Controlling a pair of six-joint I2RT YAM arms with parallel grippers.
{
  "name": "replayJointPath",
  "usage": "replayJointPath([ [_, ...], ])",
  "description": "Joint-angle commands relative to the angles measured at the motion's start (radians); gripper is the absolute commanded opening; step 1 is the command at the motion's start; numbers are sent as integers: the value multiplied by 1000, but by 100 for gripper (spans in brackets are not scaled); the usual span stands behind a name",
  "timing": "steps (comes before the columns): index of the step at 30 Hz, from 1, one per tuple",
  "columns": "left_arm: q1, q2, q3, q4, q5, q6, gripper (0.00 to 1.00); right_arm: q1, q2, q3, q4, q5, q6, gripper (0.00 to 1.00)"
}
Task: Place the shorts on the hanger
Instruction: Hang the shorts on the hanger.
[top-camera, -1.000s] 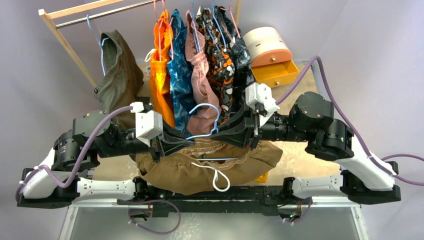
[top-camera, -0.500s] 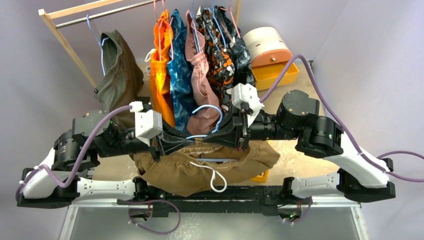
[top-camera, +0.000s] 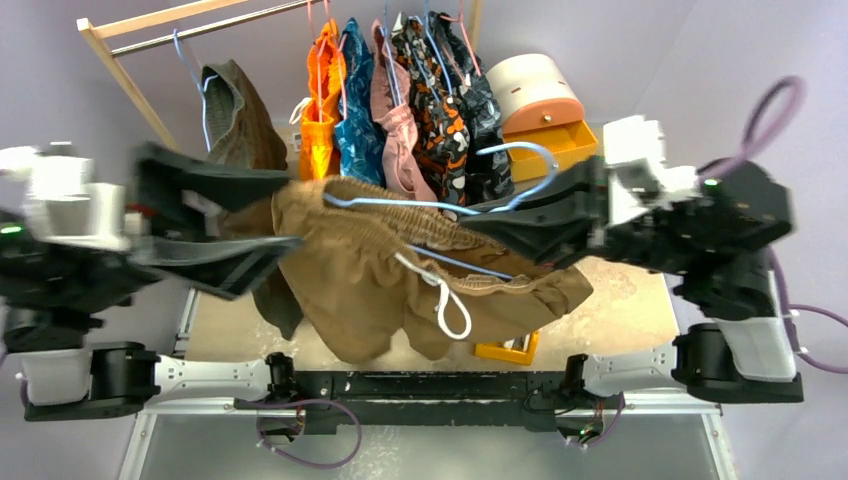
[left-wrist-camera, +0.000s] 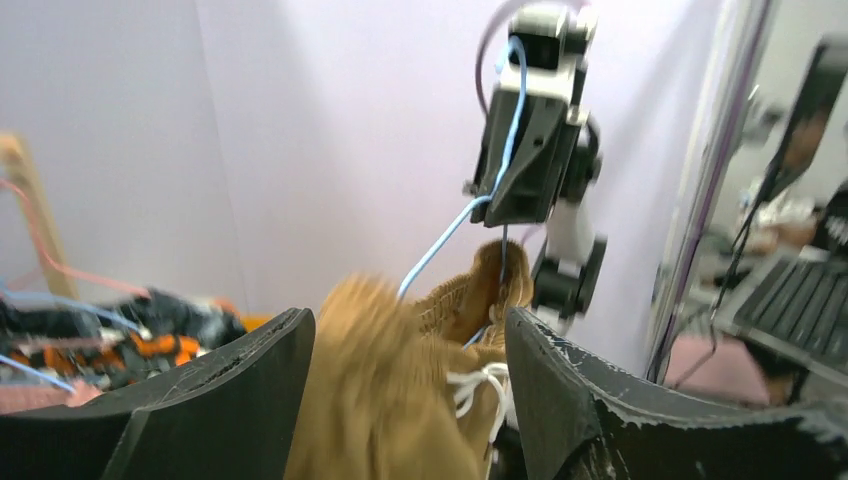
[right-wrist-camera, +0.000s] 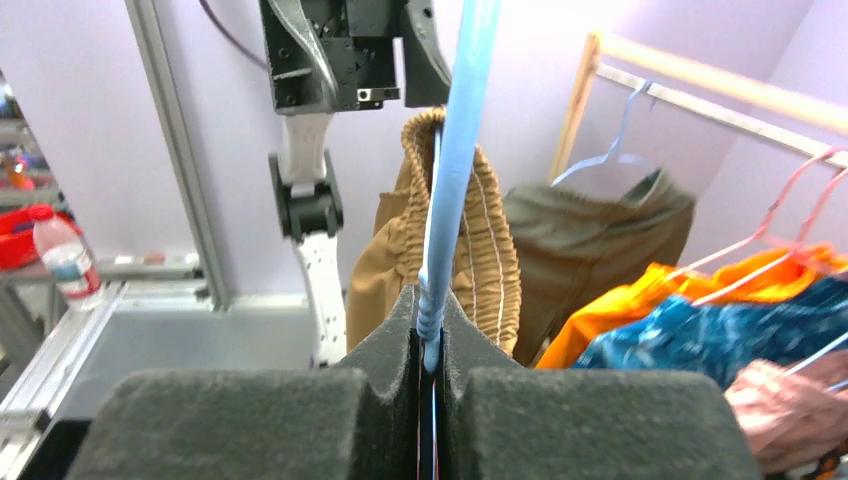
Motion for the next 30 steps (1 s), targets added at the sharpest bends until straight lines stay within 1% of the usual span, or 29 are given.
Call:
replayJointPath([
  [1, 4, -79, 50, 152, -31, -29, 70, 3, -33, 50, 102, 43, -68, 0],
  [3, 6, -99, 26, 148, -88, -37, 70, 3, -32, -19, 67, 104, -68, 0],
  [7, 6, -110, -18, 82, -225, -60, 70, 4, -66, -161, 43, 242, -51, 0],
  [10, 6, -124, -64, 43, -322, -90, 70, 3, -93, -230, 32, 291, -35, 0],
  [13, 7, -138, -135, 25, -395, -134, 69, 3, -124, -280, 45, 315, -25, 0],
  [18, 6, -108, -186, -59, -503, -250, 65, 3, -169, -357, 79, 355, -23, 0],
  [23, 6, -51, -211, -142, -556, -374, 63, 4, -173, -401, 102, 388, -11, 0],
  [30, 7, 28, -272, -204, -641, -492, 63, 3, -178, -428, 130, 408, 0, 0],
])
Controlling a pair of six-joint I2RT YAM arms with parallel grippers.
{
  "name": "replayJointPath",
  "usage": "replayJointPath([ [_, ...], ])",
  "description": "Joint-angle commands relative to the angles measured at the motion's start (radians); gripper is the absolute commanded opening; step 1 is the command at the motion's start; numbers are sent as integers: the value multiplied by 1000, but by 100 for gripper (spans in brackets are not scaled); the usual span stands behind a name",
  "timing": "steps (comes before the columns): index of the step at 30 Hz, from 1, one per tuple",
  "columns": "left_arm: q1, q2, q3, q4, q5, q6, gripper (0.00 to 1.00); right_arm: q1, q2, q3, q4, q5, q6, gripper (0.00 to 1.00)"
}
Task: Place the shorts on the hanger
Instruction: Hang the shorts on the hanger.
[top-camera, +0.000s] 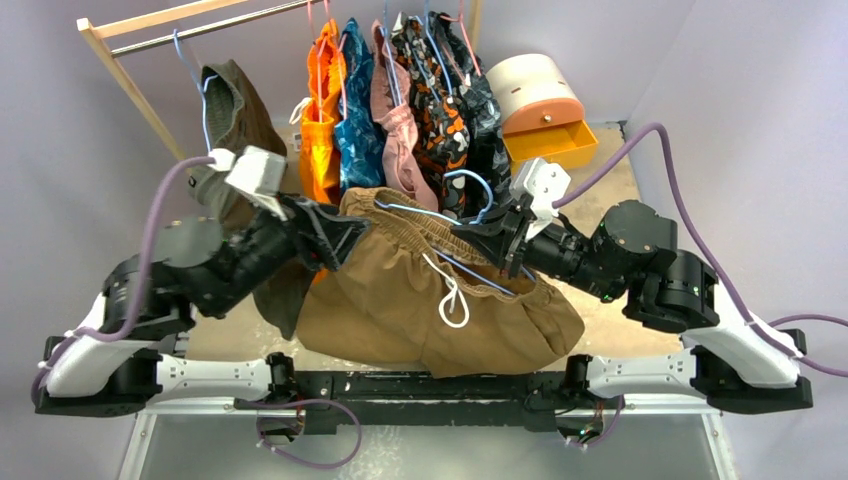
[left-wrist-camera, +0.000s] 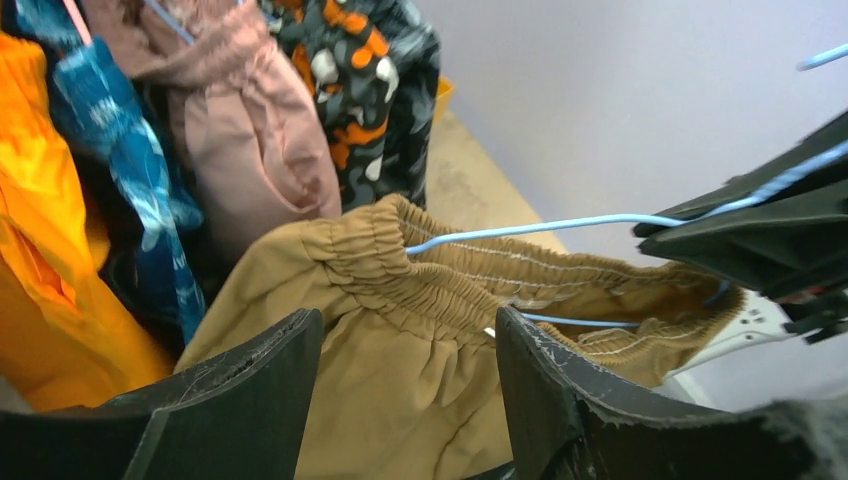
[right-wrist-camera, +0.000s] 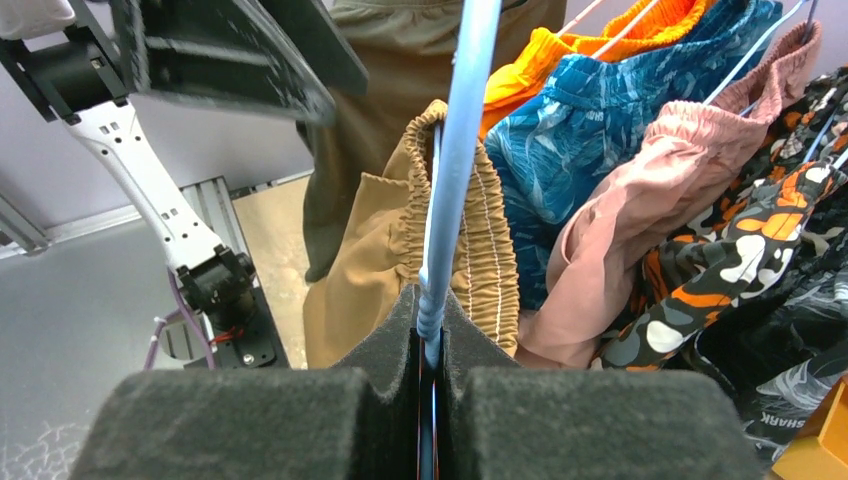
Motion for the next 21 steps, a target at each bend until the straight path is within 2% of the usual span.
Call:
replayJointPath([
  [1, 5, 50, -27, -33, -87, -119, 63, 3, -9, -10, 108, 36, 16, 0],
  [7, 5, 82, -48, 35, -181, -216, 64, 3, -4, -11, 114, 32, 19, 0],
  [13, 6, 114, -20, -27, -294, -264, 63, 3, -1, -10, 112, 27, 22, 0],
  [21, 5, 102, 4, -44, -377, -263, 63, 3, 4, -16, 118, 13, 28, 0],
])
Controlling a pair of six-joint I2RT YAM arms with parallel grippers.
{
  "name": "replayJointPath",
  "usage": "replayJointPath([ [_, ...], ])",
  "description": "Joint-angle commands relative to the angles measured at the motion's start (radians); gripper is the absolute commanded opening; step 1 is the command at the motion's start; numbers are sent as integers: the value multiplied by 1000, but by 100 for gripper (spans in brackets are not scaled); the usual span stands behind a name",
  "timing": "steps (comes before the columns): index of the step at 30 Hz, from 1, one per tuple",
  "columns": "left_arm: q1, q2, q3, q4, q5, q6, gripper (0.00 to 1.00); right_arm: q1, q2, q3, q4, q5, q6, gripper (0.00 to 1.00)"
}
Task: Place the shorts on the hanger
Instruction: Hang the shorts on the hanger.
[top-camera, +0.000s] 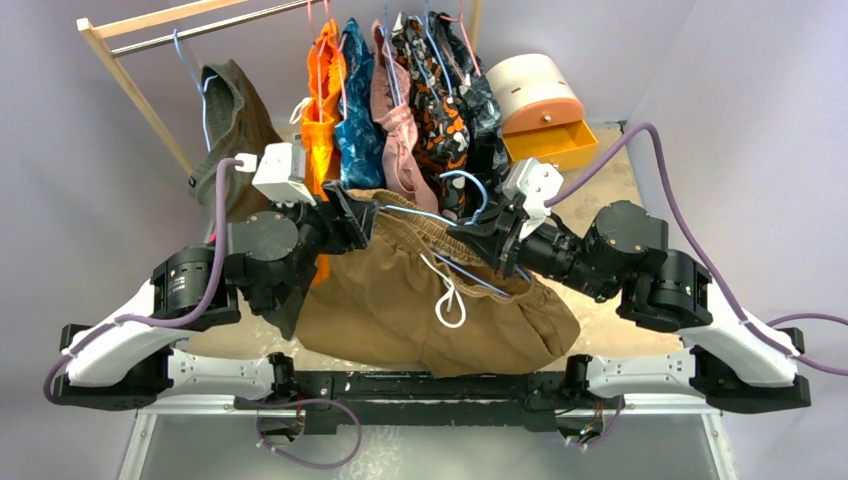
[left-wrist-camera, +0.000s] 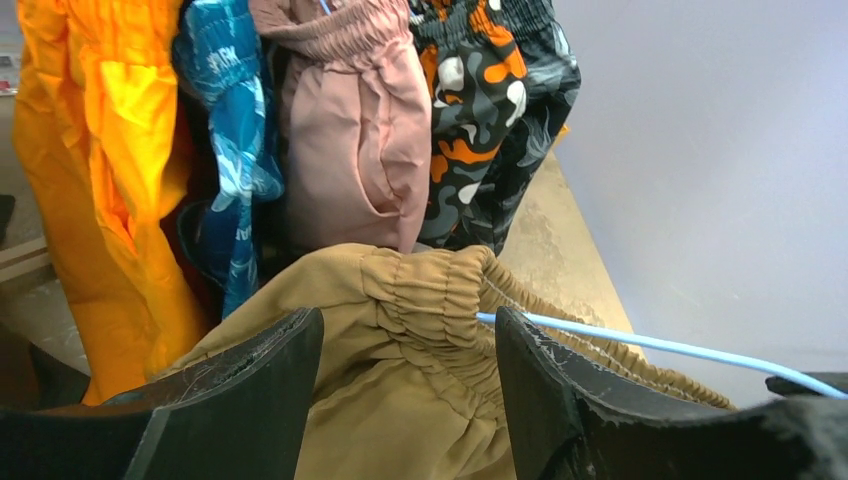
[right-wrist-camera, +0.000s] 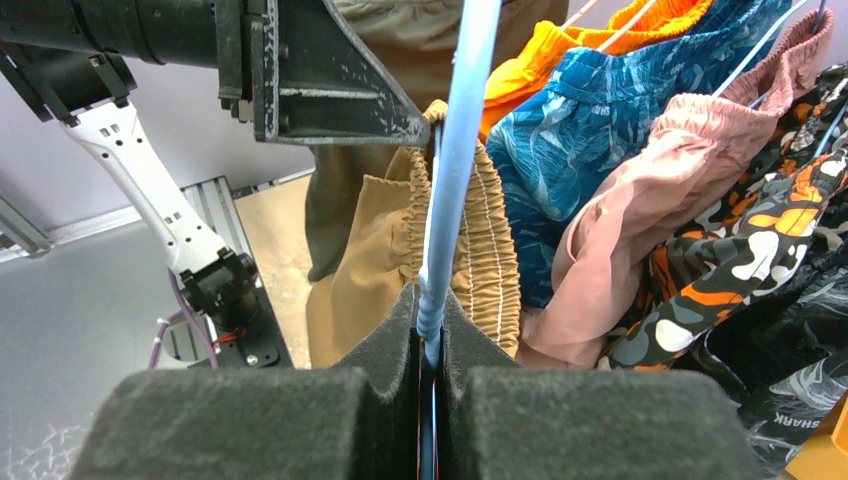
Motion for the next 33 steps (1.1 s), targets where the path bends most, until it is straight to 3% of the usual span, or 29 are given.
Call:
replayJointPath([
  [1, 5, -5, 57, -2, -79, -13, 63, 3, 0, 6, 97, 4, 12, 0],
  [21, 5, 63, 104, -87, -67, 10, 56, 3, 16, 14, 97, -7, 10, 0],
  [28, 5, 51, 92, -82, -84, 15, 42, 3, 17, 12, 100, -11, 11, 0],
  [33, 5, 56, 93, -62, -68, 35, 24, 3, 17, 12, 102, -17, 11, 0],
])
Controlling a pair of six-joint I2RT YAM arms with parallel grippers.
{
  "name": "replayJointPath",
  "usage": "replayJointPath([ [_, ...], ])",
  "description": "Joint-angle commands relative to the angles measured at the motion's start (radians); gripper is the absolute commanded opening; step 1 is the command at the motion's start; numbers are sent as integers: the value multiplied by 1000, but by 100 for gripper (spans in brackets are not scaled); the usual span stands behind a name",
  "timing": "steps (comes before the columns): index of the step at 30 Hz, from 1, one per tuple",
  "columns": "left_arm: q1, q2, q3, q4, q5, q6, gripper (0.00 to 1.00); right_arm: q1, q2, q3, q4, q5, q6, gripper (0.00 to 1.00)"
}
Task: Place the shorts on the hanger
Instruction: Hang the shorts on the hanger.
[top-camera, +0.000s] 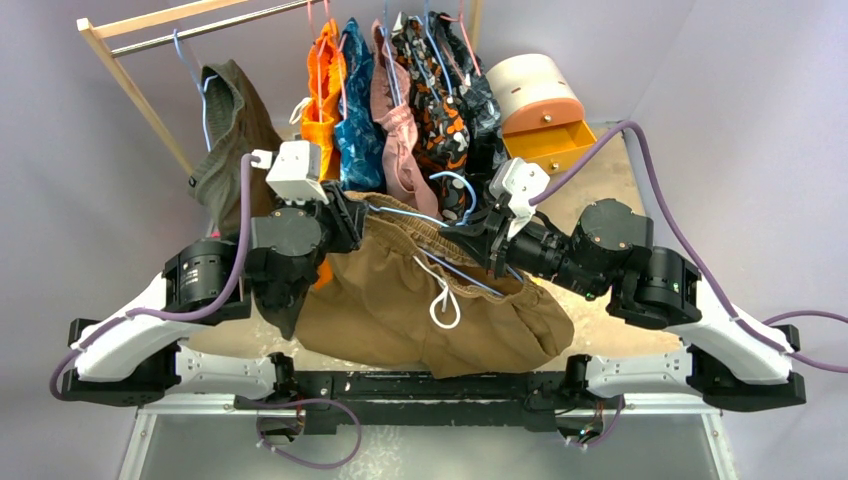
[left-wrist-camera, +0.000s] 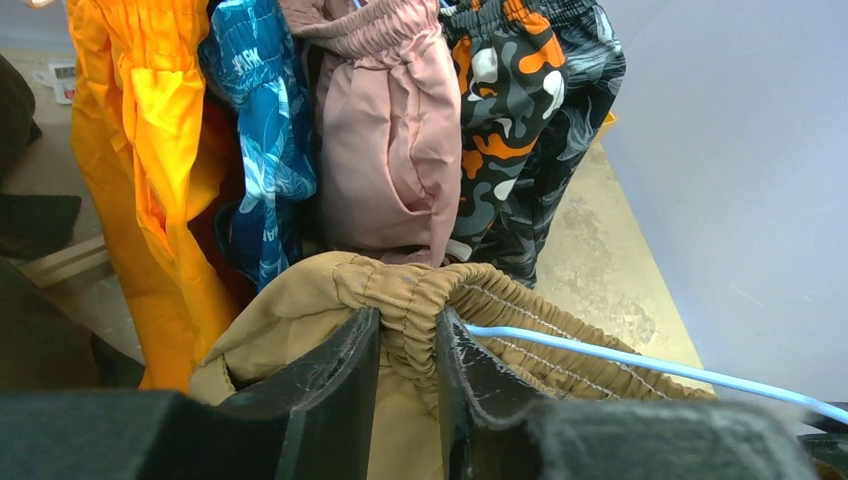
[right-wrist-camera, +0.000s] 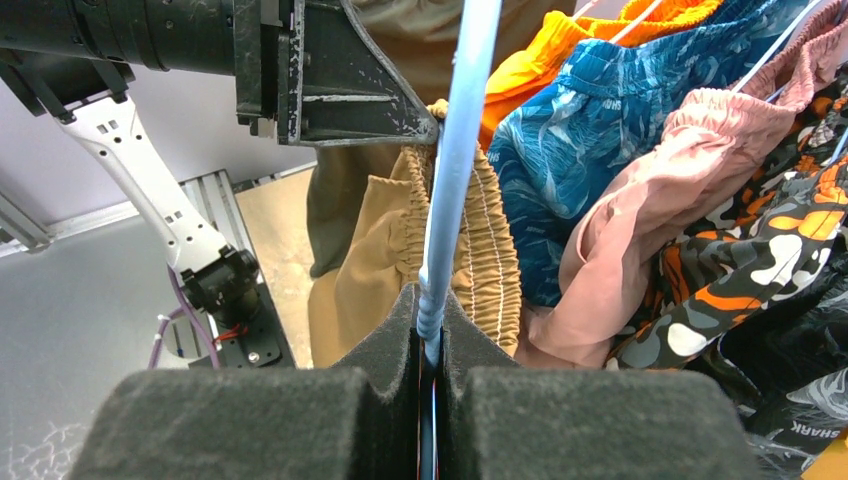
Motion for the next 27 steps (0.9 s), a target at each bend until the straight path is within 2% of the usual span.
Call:
replayJointPath([
  [1, 5, -7, 27, 40, 3, 43, 21, 4, -10, 13, 95, -9, 4, 0],
  [3, 4, -1, 32, 58, 29, 58, 13, 3, -9, 12, 95, -12, 3, 0],
  [5, 4, 5, 44, 70, 48, 71, 0, 3, -8, 15, 94, -16, 4, 0],
  [9, 4, 14, 91, 110, 121, 103, 0, 4, -9, 22, 93, -35, 3, 0],
  [16, 4, 18, 159, 220, 361, 149, 0, 3, 13, 73, 71, -97, -2, 0],
  [21, 4, 39, 176, 202, 526, 154, 0, 3, 38, 119, 59, -122, -8, 0],
  [27, 4, 48, 177, 109, 581, 138, 0, 3, 50, 167, 73, -138, -21, 0],
])
